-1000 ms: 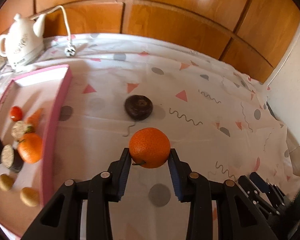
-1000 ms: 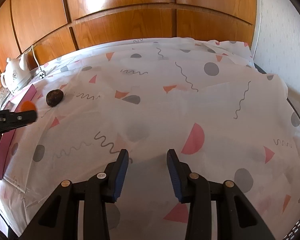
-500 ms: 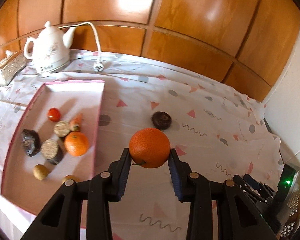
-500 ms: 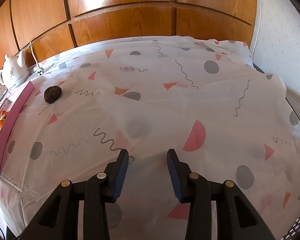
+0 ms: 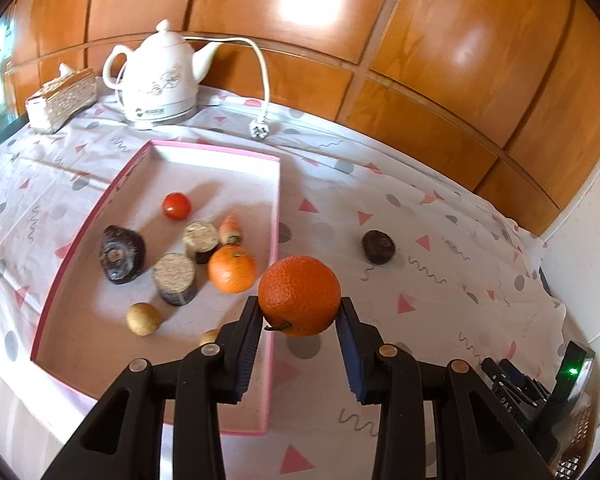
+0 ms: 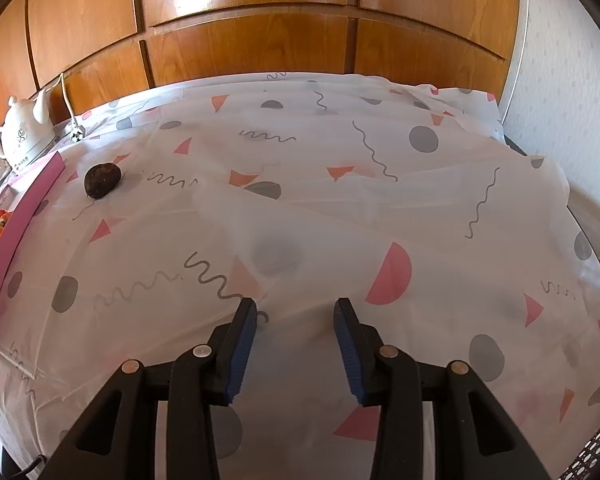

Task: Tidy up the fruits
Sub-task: 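Carry the mandarin into the tray and open the left gripper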

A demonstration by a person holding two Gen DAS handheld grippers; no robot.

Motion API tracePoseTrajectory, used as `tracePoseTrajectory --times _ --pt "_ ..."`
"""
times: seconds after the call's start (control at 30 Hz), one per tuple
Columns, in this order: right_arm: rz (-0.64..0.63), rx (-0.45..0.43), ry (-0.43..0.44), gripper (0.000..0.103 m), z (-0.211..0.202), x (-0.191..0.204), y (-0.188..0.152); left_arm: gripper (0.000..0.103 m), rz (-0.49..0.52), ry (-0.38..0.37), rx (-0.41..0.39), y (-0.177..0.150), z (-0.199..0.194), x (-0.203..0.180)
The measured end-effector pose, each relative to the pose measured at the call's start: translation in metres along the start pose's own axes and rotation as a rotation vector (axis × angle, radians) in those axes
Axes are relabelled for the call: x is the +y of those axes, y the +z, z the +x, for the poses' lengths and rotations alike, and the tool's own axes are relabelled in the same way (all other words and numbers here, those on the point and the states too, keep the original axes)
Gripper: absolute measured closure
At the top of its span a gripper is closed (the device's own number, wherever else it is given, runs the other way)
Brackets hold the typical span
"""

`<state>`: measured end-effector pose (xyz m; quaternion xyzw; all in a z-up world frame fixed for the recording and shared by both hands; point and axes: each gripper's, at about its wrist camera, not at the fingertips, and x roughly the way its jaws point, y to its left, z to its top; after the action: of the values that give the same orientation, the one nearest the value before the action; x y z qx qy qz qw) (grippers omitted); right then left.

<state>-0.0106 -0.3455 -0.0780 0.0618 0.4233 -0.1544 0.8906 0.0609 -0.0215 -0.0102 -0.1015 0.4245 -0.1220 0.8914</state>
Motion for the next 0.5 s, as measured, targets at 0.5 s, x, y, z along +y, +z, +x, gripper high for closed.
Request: tracePoseTrajectory --times 0.5 --pt "-0.021 0.005 -0.009 0.062 0.002 0.003 0.002 0.065 -0.198 0.101 -0.003 -0.009 -0.012 0.103"
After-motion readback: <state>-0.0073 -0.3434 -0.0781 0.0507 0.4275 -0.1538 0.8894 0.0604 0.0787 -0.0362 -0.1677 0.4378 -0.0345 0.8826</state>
